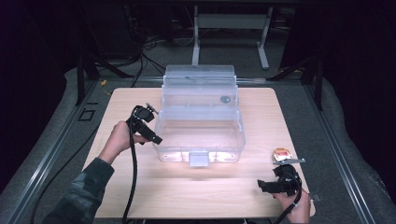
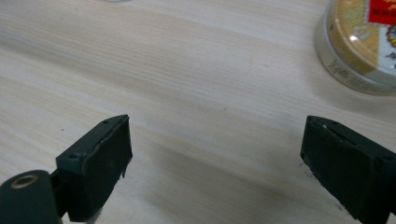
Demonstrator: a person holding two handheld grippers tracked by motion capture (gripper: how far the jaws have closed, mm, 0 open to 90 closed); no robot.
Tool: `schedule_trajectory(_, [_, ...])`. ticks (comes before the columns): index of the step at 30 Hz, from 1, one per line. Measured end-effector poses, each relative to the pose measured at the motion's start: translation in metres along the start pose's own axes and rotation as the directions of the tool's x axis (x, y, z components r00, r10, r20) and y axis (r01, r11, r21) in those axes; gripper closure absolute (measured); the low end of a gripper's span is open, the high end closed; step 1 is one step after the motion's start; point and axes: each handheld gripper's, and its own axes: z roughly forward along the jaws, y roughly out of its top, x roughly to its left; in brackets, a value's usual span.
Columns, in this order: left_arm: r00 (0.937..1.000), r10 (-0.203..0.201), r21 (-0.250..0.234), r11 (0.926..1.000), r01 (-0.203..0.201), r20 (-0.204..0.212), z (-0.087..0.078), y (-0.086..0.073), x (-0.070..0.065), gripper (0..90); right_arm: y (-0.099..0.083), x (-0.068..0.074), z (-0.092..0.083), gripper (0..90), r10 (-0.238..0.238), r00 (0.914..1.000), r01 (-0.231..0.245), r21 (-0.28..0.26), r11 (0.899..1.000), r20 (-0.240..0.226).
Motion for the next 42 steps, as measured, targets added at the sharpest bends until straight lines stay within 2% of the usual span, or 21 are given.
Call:
schedule_trajectory(2, [0.9999, 0.0, 0.0, 1.0, 0.0, 0.011, -0.006, -0.004, 0.001, 15.5, 0.004, -0.004, -0.001, 7.6, -0.004, 1.0, 0.004, 0.006, 1.0, 0.005])
schedule_trajectory(4, [0.9997, 0.002, -0.005, 1.0, -0.002, 0.024, -0.011, -0.008, 0.002, 14.1, 0.008, -0.009, -0.001, 7.4, -0.007, 0.9998, 0.007, 0.003, 1.0, -0.019])
schedule_trajectory(5, [0.9996, 0.005, -0.006, 1.0, -0.004, 0.03, -0.013, -0.011, 0.002, 13.6, 0.009, -0.01, -0.002, 7.5, -0.01, 0.9999, 0.01, 0.004, 1.0, -0.01])
schedule_trajectory(7, [0.9995, 0.008, -0.005, 1.0, -0.007, 0.031, -0.017, -0.016, 0.003, 13.3, 0.013, -0.013, -0.002, 7.7, -0.017, 0.9999, 0.017, 0.008, 1.0, 0.0])
schedule_trajectory(9, [0.9995, 0.012, -0.004, 0.9999, -0.012, 0.028, -0.02, -0.023, 0.003, 13.4, 0.016, -0.016, -0.002, 8.1, -0.022, 0.9996, 0.022, 0.011, 1.0, -0.018])
schedule_trajectory(10, [0.9996, 0.014, -0.003, 0.9999, -0.014, 0.025, -0.021, -0.026, 0.004, 13.4, 0.018, -0.016, -0.002, 8.1, -0.022, 0.9998, 0.022, 0.012, 1.0, 0.005])
schedule_trajectory(11, [0.9996, 0.014, 0.001, 0.9999, -0.014, 0.024, -0.021, -0.03, 0.004, 13.5, 0.019, -0.018, -0.003, 8.2, -0.021, 0.9998, 0.021, 0.01, 1.0, 0.004])
schedule_trajectory(13, [0.9996, 0.01, 0.011, 0.9999, -0.01, 0.025, -0.02, -0.037, 0.007, 13.3, 0.022, -0.021, -0.004, 8.6, -0.019, 0.9996, 0.019, 0.011, 1.0, 0.021])
schedule_trajectory(15, [0.9998, 0.01, 0.024, 0.9997, -0.01, 0.018, -0.017, -0.045, 0.009, 10.6, 0.026, -0.025, -0.005, 8.6, -0.014, 0.9999, 0.013, 0.018, 1.0, 0.007])
schedule_trajectory(19, [1.0, 0.0, 0.055, 0.9985, 0.0, 0.005, -0.007, -0.06, 0.013, 6.4, 0.032, -0.033, -0.006, 8.6, -0.006, 0.9993, 0.005, 0.026, 1.0, 0.036])
schedule_trajectory(21, [1.0, -0.002, 0.064, 0.9979, 0.002, 0.005, -0.003, -0.067, 0.014, 5.6, 0.035, -0.037, -0.006, 8.3, -0.004, 0.9995, 0.003, 0.033, 0.999, 0.03])
schedule_trajectory(23, [0.9999, -0.016, 0.066, 0.9977, 0.016, 0.004, -0.001, -0.073, 0.015, 4.6, 0.038, -0.042, -0.005, 7.4, -0.002, 0.9991, 0.0, 0.043, 0.999, 0.043])
schedule_trajectory(24, [0.9998, -0.02, 0.068, 0.9975, 0.02, 0.002, 0.0, -0.075, 0.016, 3.4, 0.04, -0.044, -0.004, 6.7, 0.005, 0.9995, -0.007, 0.053, 0.999, 0.033])
schedule_trajectory(26, [0.9997, -0.024, 0.069, 0.9973, 0.024, 0.003, 0.001, -0.079, 0.018, 1.7, 0.043, -0.048, -0.002, 6.3, 0.007, 0.9988, -0.01, 0.066, 0.998, 0.048])
schedule_trajectory(27, [0.9997, -0.026, 0.068, 0.9974, 0.026, 0.003, 0.002, -0.081, 0.018, 1.4, 0.045, -0.051, -0.001, 5.9, 0.011, 0.9994, -0.014, 0.072, 0.997, 0.033])
schedule_trajectory(31, [0.9994, -0.033, 0.065, 0.9974, 0.033, 0.006, 0.003, -0.087, 0.02, 0.9, 0.051, -0.06, 0.004, 3.2, 0.028, 0.9972, -0.035, 0.093, 0.995, 0.069])
schedule_trajectory(35, [0.999, -0.044, 0.072, 0.9965, 0.043, 0.011, 0.006, -0.094, 0.022, 0.2, 0.059, -0.072, 0.01, 0.0, 0.046, 0.9976, -0.052, 0.125, 0.991, 0.052])
schedule_trajectory(39, [0.9988, -0.047, 0.069, 0.9965, 0.047, 0.011, 0.009, -0.099, 0.024, 0.2, 0.069, -0.077, 0.017, 0.0, 0.032, 0.9983, -0.039, 0.155, 0.987, 0.05])
schedule_trajectory(42, [0.9987, -0.05, 0.06, 0.997, 0.049, 0.007, 0.009, -0.101, 0.024, 0.2, 0.078, -0.079, 0.024, 0.0, 0.023, 0.9975, -0.035, 0.179, 0.983, 0.066])
